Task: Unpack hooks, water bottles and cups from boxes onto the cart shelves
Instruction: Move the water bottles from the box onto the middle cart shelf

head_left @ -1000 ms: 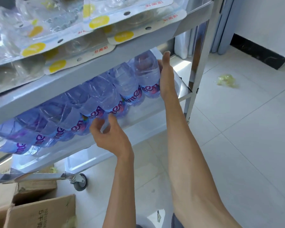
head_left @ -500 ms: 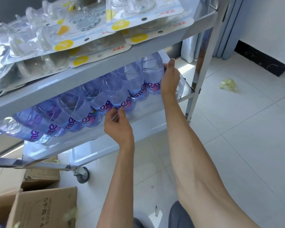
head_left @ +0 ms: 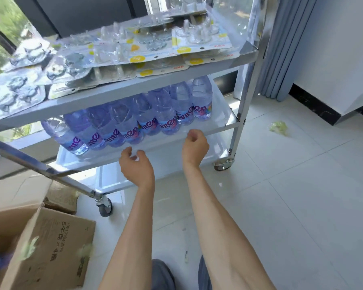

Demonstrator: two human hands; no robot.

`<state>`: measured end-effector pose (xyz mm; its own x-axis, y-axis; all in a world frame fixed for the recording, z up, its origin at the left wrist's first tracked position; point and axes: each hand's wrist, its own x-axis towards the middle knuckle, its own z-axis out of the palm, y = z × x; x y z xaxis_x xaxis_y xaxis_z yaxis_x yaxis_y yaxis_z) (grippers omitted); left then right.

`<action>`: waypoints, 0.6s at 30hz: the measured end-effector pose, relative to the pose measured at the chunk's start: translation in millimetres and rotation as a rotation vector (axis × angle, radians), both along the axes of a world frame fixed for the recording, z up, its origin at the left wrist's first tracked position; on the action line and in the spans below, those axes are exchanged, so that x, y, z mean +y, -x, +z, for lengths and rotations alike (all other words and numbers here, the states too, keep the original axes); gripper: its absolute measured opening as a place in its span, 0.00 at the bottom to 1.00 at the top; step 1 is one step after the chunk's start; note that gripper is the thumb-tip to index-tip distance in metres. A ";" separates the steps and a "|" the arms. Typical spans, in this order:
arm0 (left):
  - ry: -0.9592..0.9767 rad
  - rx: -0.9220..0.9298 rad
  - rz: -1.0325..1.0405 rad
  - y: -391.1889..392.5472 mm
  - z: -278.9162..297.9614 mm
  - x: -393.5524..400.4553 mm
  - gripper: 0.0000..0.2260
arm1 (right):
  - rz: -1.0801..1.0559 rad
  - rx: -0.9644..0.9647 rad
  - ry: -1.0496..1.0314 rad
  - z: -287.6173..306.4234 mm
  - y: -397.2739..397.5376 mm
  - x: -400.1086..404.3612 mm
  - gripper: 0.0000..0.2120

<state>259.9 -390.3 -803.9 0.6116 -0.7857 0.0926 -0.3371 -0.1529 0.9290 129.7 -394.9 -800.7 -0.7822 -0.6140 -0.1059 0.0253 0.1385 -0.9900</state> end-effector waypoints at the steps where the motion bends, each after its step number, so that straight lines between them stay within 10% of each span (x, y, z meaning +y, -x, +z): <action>1: -0.013 -0.003 0.004 -4.5 -0.1 6.2 0.15 | 0.055 -0.010 -0.039 1.4 -4.1 4.0 0.09; 18: 0.025 -0.020 0.118 -127.3 26.8 48.8 0.10 | 0.701 0.161 -0.149 71.2 -158.9 30.7 0.11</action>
